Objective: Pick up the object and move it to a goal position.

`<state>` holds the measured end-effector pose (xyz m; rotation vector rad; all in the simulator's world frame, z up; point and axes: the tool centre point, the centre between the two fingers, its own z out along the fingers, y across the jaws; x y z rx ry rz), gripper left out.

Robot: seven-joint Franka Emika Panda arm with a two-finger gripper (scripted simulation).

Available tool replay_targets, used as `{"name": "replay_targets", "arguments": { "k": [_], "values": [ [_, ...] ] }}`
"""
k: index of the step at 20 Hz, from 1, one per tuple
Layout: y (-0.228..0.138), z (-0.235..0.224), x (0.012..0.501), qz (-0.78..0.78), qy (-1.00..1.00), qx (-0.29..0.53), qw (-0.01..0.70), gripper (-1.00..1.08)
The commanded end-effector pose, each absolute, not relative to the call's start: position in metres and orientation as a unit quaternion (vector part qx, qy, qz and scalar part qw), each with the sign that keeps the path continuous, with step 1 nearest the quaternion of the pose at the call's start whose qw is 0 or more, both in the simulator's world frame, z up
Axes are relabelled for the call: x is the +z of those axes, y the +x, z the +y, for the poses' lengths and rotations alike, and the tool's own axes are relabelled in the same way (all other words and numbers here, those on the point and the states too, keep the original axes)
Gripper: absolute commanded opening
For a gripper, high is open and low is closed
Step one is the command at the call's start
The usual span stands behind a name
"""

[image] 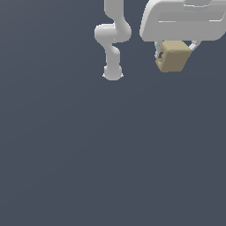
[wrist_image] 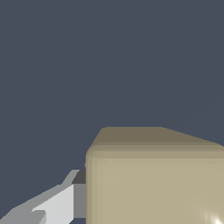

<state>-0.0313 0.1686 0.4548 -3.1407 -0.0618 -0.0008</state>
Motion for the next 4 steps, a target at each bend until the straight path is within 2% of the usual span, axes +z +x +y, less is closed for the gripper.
{"name": "replay_targets", "arguments": {
  "k": [1, 4],
  "values": [
    [-0.0309, 0.1690, 0.4558, -0.019, -1.000, 0.000, 0.000, -1.00],
    [-0.0306, 0.1683, 0.4544, -0.019, -1.000, 0.000, 0.000, -1.00]
  ]
}}
